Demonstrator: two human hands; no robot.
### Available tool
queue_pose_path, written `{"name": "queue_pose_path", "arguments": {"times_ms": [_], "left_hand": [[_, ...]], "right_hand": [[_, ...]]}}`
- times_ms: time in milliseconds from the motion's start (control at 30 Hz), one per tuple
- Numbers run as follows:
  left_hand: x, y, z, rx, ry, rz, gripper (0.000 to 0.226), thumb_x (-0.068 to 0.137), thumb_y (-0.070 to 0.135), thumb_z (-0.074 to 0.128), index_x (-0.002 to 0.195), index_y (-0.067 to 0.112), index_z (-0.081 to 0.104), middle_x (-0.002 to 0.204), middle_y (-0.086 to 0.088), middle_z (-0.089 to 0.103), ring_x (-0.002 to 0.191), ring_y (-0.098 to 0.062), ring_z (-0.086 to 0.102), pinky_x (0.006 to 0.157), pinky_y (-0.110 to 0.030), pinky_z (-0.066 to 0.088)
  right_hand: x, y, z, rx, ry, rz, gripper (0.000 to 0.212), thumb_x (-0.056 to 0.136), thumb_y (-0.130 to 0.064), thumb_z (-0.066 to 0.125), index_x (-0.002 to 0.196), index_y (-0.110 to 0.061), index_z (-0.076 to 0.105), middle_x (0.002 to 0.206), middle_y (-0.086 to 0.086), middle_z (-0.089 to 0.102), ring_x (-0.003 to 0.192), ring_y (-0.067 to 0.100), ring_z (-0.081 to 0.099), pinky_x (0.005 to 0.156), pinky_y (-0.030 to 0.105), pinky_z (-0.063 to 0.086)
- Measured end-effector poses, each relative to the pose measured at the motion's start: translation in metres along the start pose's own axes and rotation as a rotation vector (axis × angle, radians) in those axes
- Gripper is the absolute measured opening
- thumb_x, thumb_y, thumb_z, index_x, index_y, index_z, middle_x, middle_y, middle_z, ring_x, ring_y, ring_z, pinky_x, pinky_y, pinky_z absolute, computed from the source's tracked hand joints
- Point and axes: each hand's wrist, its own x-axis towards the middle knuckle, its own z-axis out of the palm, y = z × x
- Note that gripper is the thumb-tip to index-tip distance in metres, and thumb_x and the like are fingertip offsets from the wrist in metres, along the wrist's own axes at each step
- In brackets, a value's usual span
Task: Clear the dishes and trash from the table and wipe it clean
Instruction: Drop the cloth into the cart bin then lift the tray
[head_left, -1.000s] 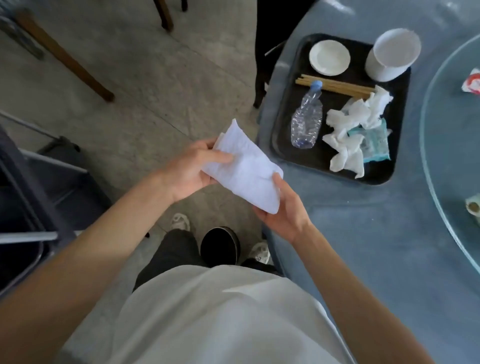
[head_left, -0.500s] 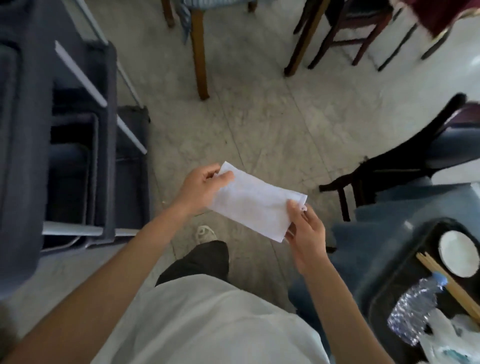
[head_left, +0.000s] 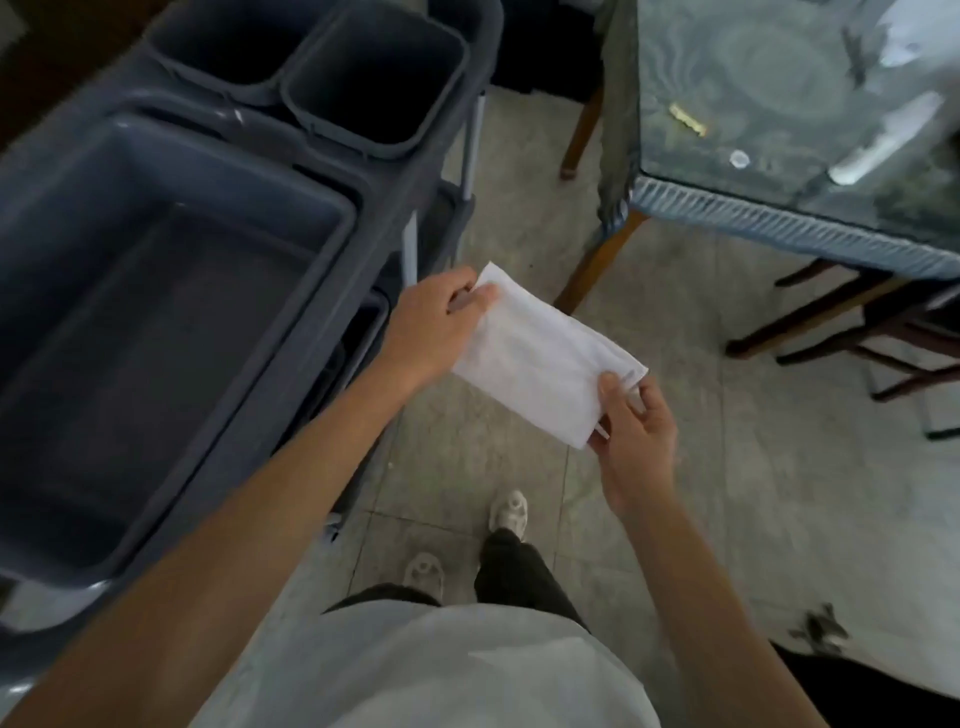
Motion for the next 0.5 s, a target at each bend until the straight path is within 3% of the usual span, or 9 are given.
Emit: {"name": "queue_pose_path", "arguments": {"times_ms": [100,267,500], "left_hand": [[0.044,0.006,-0.030,0.037,0.077,0.036,0.043,0.101,0.037,0.057,0.072,0.010,0.041,0.066,-0.002,0.038,0.058,-0.011,0.033,0.058,-0.031,0.026],[0.135,-0.002,-0.071,0.179,0.168,0.047,0.041,0.103,0.039,0.053,0.075,0.011,0.044,0.065,0.001,0.038,0.057,-0.009,0.033,0.056,-0.026,0.026],[0.291,-0.024,-0.094,0.275,0.254,-0.023,0.047,0.102,0.042,0.056,0.072,0.007,0.046,0.061,0.002,0.036,0.056,-0.010,0.034,0.056,-0.023,0.029]], "right_hand": [[0.050,-0.020,0.036,0.012,-0.121,-0.005,0.020,0.103,-0.025,0.065,0.123,-0.026,0.071,0.119,0.002,0.077,0.108,0.026,0.075,0.079,0.042,0.063],[0.144,-0.047,0.096,-0.008,-0.297,0.053,0.016,0.100,-0.022,0.069,0.116,-0.026,0.074,0.115,-0.001,0.076,0.110,0.028,0.074,0.080,0.043,0.063],[0.302,-0.081,0.178,-0.062,-0.435,0.175,0.021,0.102,-0.017,0.066,0.122,-0.022,0.069,0.119,0.000,0.076,0.106,0.023,0.076,0.084,0.043,0.064]]}}
